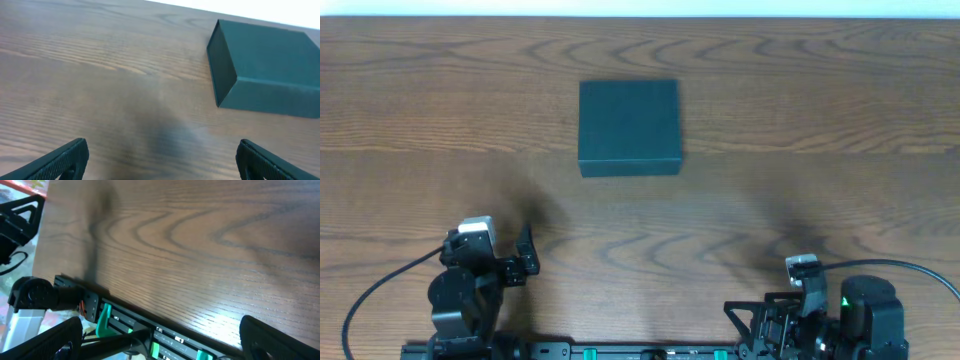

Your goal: Pack container

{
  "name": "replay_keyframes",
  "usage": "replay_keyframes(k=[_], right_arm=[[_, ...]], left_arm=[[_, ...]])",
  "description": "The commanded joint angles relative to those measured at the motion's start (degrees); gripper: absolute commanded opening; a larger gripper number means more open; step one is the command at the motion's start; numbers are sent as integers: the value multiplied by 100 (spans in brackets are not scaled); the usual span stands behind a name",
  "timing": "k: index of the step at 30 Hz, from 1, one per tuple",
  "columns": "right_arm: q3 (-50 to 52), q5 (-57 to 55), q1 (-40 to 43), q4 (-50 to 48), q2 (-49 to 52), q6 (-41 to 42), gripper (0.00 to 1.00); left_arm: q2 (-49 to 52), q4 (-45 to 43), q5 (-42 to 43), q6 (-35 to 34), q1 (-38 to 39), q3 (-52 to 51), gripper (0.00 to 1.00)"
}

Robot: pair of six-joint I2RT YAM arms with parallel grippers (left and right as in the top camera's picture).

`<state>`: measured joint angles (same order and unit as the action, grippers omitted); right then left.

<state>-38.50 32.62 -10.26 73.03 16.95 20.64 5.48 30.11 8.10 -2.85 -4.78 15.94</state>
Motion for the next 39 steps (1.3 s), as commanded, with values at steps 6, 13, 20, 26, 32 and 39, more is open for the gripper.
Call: replay_keyframes(k=[6, 13, 20, 26, 32, 39], right_arm=[[7, 59, -33, 4, -39, 74, 99], [7, 59, -33, 4, -39, 76, 99], [7, 57, -33, 4, -39, 76, 99], [7, 57, -31, 4, -39, 76, 100], [7, 59, -33, 4, -39, 76, 99], [15, -754, -33, -721, -44, 68, 99]], left_arm=[[-527, -63, -87, -258, -2, -433, 95], [-527, -186, 50, -251, 0, -804, 95], [-525, -186, 31, -249, -2, -804, 95], [-525, -186, 31, -249, -2, -804, 95], [-525, -186, 31, -249, -2, -804, 95], [-525, -186, 31, -249, -2, -804, 95]])
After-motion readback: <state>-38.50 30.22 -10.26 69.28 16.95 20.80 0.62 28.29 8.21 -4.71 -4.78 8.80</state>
